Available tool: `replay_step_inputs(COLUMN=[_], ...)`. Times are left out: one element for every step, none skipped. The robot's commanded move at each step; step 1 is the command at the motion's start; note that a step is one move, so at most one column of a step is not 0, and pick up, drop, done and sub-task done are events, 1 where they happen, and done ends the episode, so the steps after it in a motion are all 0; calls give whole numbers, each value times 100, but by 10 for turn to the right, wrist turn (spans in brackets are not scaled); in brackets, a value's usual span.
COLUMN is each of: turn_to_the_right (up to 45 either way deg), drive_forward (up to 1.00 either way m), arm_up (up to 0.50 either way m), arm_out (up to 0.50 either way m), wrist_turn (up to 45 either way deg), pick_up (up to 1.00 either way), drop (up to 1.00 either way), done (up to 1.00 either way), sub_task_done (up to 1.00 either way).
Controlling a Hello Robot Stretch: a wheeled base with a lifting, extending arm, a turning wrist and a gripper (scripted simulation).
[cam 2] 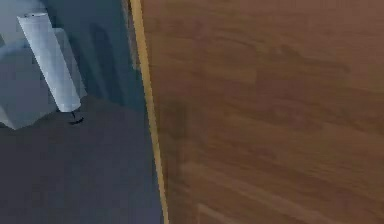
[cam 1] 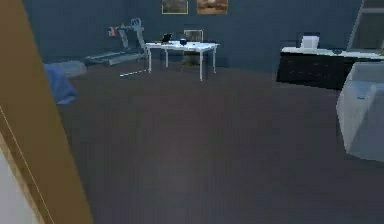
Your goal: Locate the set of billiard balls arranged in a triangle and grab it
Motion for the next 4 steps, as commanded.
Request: replay_step_inputs(turn_to_the_right=[0,-420,0,330], drive_forward=[70,0,5,0], arm_up=[0,0,0,0], arm_out=[0,0,0,0], wrist_turn=[0,0,0,0], pick_up=[0,0,0,0], drop=[0,0,0,0], done=[0,0,0,0], sub_task_done=[0,0,0,0])
